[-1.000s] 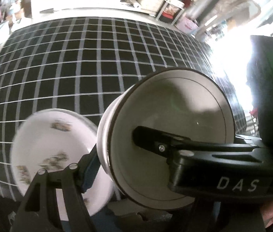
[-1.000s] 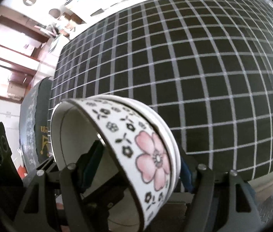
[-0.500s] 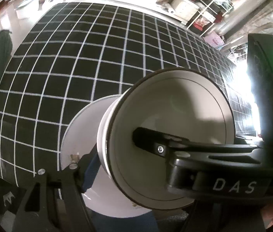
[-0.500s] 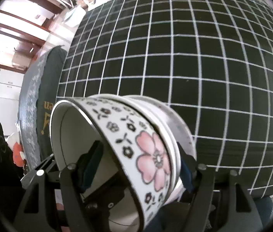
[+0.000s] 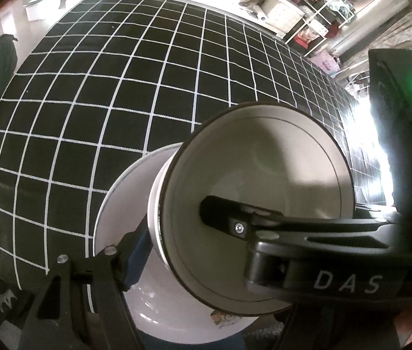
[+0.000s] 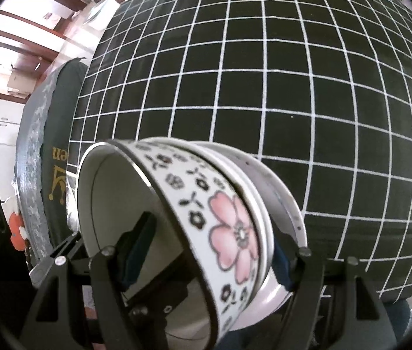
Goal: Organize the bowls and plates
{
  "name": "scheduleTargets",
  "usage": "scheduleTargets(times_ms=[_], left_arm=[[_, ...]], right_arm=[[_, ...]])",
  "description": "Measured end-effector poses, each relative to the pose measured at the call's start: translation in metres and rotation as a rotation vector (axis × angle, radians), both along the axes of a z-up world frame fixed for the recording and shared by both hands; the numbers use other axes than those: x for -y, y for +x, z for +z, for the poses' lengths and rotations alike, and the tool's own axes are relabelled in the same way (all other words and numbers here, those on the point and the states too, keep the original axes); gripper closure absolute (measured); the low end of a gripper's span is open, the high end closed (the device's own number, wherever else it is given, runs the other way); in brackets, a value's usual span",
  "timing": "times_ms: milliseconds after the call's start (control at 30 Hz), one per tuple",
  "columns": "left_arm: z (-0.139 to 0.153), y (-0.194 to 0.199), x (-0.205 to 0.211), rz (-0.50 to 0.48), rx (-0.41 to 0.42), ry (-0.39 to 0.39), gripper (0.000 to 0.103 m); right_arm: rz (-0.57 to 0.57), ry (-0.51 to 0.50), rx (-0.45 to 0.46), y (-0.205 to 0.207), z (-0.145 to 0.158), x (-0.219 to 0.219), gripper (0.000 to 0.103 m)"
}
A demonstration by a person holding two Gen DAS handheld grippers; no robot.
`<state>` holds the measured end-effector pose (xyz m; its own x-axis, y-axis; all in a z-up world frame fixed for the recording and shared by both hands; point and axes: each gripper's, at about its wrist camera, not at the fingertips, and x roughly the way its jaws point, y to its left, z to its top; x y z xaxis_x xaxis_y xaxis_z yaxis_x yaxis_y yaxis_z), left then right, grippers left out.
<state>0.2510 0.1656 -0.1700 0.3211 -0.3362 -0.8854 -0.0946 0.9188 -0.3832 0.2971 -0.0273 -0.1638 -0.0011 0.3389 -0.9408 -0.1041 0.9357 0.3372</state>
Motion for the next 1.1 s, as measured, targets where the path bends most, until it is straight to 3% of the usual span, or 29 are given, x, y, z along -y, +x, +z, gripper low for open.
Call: scheduleTargets(times_ms=[167, 300, 667, 867, 1100], left_arm=[[0.004, 0.004, 0.009, -0.013, 0.018, 0.044, 0.032], [0.000, 0.013, 0.014, -0.005, 0.008, 0.029, 0.032], [0.008, -0.008, -0.004, 0.026, 0.012, 0.034, 0.033], [0.028, -0.021, 0.000, 0.032, 0.039, 0.056, 0.032], [0.073, -0.043, 0.009, 0.054, 0.119, 0.099, 0.032]], right_arm=[[-0.013, 0.040, -0.006, -0.001, -0.005, 0.007, 0.026], [-0.027, 0.074, -0.028, -0.001, -0.010, 0.013, 0.025], [-0.016, 0.062, 0.044, -0.002, 0.007, 0.017, 0.024], [-0.051, 0.067, 0.090, -0.011, 0.024, 0.032, 0.024], [-0.063, 0.088, 0.188, -0.028, 0.068, 0.045, 0.024]])
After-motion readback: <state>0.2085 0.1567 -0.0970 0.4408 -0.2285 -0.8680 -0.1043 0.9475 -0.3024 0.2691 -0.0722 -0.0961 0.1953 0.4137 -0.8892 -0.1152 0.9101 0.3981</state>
